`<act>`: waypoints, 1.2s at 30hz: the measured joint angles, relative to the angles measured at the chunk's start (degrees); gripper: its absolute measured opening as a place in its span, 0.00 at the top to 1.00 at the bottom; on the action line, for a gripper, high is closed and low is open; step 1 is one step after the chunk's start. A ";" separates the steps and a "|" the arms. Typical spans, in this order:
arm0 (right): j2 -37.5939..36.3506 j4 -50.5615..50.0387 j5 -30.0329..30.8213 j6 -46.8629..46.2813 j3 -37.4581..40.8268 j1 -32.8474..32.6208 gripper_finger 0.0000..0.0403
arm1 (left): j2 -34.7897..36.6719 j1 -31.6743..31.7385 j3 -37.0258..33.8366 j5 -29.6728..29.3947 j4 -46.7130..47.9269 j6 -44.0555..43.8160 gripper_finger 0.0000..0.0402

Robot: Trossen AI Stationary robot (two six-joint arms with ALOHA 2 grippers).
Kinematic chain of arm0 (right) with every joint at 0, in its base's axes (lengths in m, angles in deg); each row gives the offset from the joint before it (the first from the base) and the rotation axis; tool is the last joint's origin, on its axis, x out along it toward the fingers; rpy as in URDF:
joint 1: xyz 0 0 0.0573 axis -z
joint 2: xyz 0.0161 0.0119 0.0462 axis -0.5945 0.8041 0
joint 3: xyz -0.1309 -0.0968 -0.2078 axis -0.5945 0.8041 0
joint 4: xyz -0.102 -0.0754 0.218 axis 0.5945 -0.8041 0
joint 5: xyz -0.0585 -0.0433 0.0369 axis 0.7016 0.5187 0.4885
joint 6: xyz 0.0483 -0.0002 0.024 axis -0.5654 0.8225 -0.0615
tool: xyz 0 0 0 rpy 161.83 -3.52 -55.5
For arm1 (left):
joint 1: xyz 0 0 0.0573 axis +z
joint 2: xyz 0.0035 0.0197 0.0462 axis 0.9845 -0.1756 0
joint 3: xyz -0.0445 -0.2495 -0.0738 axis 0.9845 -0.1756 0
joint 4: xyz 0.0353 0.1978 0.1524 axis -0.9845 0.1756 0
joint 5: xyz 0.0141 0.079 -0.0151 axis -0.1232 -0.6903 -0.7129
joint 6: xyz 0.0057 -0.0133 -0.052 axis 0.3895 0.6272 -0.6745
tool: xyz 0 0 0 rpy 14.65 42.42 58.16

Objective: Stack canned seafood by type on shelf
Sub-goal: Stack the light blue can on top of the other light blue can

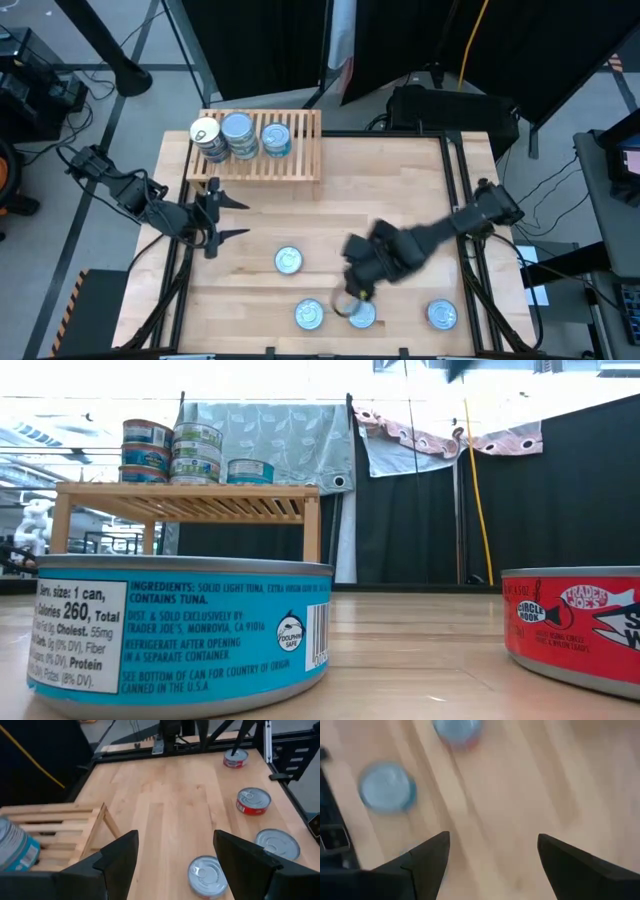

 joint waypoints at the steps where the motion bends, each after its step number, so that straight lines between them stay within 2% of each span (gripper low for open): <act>1: 0.01 -2.90 0.02 -5.84 0.00 -1.93 0.27 | -0.45 0.00 0.00 0.04 -0.93 0.98 0.34; 3: 0.21 -6.54 0.05 -16.31 0.00 -5.58 0.27 | -1.57 0.00 0.00 0.05 -3.03 2.79 0.34; 6: 0.58 -7.51 0.27 -27.34 0.47 -10.64 0.29 | -3.63 0.00 0.00 0.18 -6.09 5.24 0.34; 10: 3.05 -5.51 2.06 -32.26 1.06 -15.03 0.34 | -6.86 0.00 -0.03 2.10 -6.53 5.55 0.34; 12: 4.94 -1.98 3.96 -30.26 1.07 -15.73 0.38 | -8.38 -0.08 -0.92 5.42 -6.52 3.87 0.34; 14: 6.90 2.87 5.74 -26.06 1.09 -15.56 0.43 | -10.05 -0.53 -1.90 11.27 -6.39 0.50 0.34; 17: 10.21 12.79 7.76 -16.37 1.09 -13.68 0.49 | -12.95 -1.97 -3.15 18.93 -6.53 -3.81 0.34; 19: 12.49 19.31 7.40 -9.69 1.10 -11.83 0.54 | -14.82 -3.65 -4.30 20.73 -7.52 -5.86 0.34; 23: 16.76 30.50 2.09 2.48 1.14 -7.68 0.65 | -18.65 -6.72 -6.24 20.90 -11.27 -6.81 0.34; 27: 20.03 36.13 -2.39 9.64 1.14 -3.77 0.77 | -22.73 -9.19 -6.54 20.31 -11.78 -10.09 0.34; 33: 22.30 36.69 -6.46 12.72 1.15 -0.36 0.95 | -26.86 -12.64 -6.54 17.57 -11.52 -14.16 0.34; 36: 22.53 36.77 -6.98 13.73 1.16 -0.16 0.99 | -28.71 -14.39 -6.51 13.73 -11.64 -15.48 0.34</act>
